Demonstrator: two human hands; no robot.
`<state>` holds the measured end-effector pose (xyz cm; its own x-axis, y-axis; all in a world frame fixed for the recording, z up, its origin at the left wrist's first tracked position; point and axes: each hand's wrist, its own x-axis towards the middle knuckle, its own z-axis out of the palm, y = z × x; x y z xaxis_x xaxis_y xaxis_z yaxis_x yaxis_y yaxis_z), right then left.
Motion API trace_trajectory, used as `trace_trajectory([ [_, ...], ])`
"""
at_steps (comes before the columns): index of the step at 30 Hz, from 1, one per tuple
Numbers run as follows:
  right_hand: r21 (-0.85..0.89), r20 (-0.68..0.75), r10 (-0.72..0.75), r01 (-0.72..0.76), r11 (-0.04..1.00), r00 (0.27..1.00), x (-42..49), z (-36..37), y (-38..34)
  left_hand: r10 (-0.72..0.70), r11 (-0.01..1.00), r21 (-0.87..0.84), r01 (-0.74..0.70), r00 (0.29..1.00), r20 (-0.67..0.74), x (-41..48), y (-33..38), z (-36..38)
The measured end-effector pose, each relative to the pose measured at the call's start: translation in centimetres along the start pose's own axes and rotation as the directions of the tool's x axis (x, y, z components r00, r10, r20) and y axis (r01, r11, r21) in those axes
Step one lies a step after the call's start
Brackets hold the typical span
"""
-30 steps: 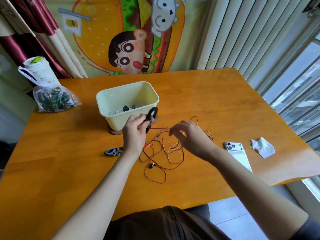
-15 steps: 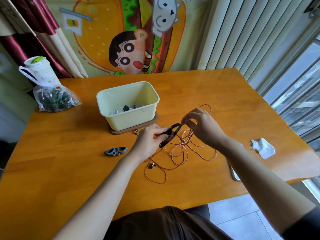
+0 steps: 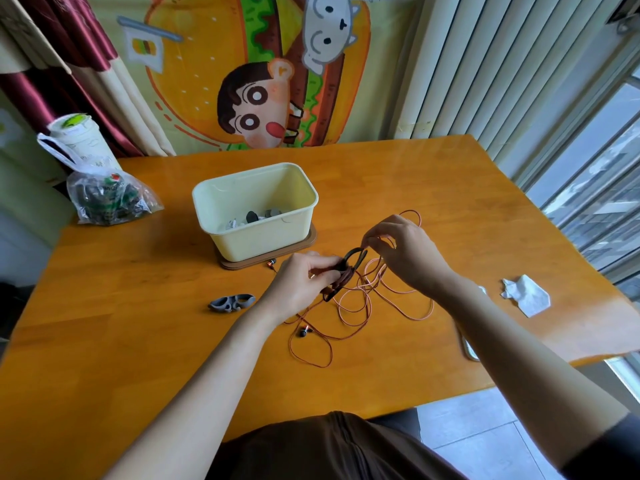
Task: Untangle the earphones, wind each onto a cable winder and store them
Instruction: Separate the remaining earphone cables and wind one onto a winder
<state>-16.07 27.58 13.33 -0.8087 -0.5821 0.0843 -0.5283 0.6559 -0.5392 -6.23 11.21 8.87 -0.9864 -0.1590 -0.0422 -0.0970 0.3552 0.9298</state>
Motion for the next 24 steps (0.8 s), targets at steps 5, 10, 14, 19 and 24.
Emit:
trace_trajectory([
  [5, 0.097, 0.016, 0.003, -0.004, 0.995, 1.000, -0.1, 0.6, 0.3, 0.026, 0.913, -0.407, -0.008, 0.999, 0.038, -0.3, 1.3, 0.1],
  [10, 0.007, -0.022, -0.087, 0.087, 0.996, 0.996, -1.1, 3.1, 0.0, 0.001, 0.674, -0.737, -0.050, 0.998, -0.067, 0.3, 3.0, 0.2],
  [14, -0.076, 0.019, -0.121, 0.122, 0.990, 0.993, -2.4, 4.8, -0.1, -0.146, 0.514, -0.853, -0.089, 0.971, -0.188, 1.1, 3.0, -0.3],
  [19, -0.139, 0.086, -0.146, 0.157, 0.978, 0.986, -3.0, 5.7, -1.6, -0.318, 0.459, -0.884, -0.089, 0.913, -0.257, 1.5, 2.0, 0.5],
  [24, -0.100, 0.054, -0.161, 0.166, 0.981, 0.985, -3.3, 5.7, -2.1, -0.424, 0.548, -0.832, -0.080, 0.831, -0.360, 1.9, 1.4, 0.5],
])
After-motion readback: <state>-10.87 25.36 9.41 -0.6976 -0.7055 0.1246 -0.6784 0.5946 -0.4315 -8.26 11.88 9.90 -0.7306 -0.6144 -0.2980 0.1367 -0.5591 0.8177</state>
